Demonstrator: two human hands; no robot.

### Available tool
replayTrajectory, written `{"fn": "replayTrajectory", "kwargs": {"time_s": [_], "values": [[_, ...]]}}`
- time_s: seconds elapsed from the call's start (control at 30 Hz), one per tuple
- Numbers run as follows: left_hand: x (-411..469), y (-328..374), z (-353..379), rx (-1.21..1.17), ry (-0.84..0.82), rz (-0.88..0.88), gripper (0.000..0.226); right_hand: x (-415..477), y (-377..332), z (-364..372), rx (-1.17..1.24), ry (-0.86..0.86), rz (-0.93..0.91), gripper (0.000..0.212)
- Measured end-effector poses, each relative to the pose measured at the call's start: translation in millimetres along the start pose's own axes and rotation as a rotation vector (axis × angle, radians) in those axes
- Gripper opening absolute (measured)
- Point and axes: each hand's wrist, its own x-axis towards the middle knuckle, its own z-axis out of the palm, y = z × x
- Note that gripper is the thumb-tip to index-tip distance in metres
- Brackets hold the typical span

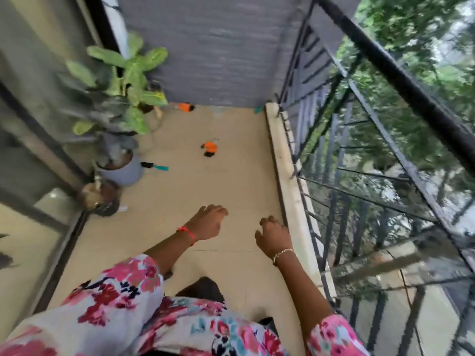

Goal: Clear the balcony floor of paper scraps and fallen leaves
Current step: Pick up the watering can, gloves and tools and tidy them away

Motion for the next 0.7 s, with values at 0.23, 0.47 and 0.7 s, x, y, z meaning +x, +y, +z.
{"fn": "replayTrajectory", "kwargs": {"time_s": [0.23,0.47,0.7], "values": [[-10.6,-113.8,0.2,-0.115,-0.099,-0.267,0.047,84.3,-45.4,3.6,-0.105,-0.194,-0.119,0.037],[28.4,-217.2,-33.2,-0.146,-0.079,-0.364,0.043,203.9,-88.3,-7.6,-0.064,-0.228,-0.08,0.035],[77.9,-283.3,-48.2,-0.286,-0.048,-0.452,0.04,304.7,-125.1,-13.7,-0.101,-0.298,-0.129,0.034]]}}
